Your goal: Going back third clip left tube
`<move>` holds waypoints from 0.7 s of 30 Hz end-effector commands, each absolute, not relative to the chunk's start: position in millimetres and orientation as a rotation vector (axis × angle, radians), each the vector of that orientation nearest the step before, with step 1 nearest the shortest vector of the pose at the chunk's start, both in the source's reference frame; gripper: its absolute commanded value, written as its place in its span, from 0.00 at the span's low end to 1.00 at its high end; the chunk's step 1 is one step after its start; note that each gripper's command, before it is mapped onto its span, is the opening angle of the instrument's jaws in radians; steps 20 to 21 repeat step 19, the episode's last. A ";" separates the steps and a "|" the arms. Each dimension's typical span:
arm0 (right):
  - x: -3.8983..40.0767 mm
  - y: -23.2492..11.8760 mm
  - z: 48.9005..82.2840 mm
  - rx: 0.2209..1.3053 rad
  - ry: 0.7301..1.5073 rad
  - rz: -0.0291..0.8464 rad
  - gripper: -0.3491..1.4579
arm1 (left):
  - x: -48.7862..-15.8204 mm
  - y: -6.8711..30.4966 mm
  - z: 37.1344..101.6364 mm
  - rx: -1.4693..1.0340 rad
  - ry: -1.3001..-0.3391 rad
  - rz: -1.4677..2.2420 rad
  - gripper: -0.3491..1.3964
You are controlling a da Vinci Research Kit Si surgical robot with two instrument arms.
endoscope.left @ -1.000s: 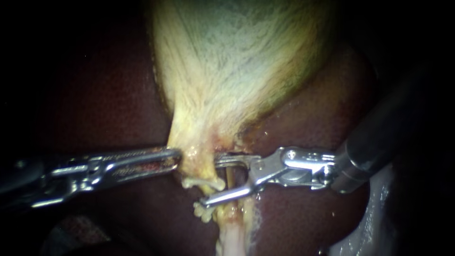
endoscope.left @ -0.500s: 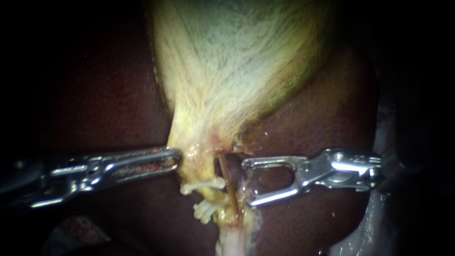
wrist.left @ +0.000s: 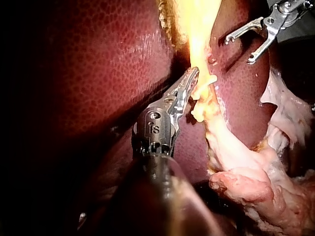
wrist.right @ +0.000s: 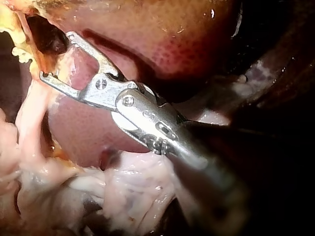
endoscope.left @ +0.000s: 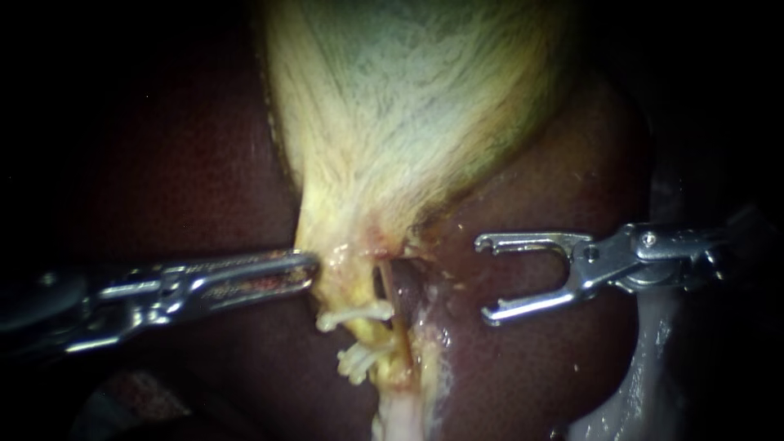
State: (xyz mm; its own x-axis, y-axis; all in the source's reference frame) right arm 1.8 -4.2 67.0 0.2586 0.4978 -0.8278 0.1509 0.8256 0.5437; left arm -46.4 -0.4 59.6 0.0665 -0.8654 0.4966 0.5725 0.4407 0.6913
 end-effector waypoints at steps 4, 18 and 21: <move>1.8 -4.3 67.0 0.594 1.308 0.255 0.52 | -48.0 -0.1 61.1 0.351 -1.007 -1.116 0.00; 2.0 -4.3 66.9 0.589 1.311 0.251 0.52 | -50.0 -0.2 61.6 0.356 -0.999 -1.112 0.00; 2.0 -4.3 66.9 0.588 1.311 0.251 0.52 | -50.0 -0.2 61.6 0.356 -0.999 -1.112 0.00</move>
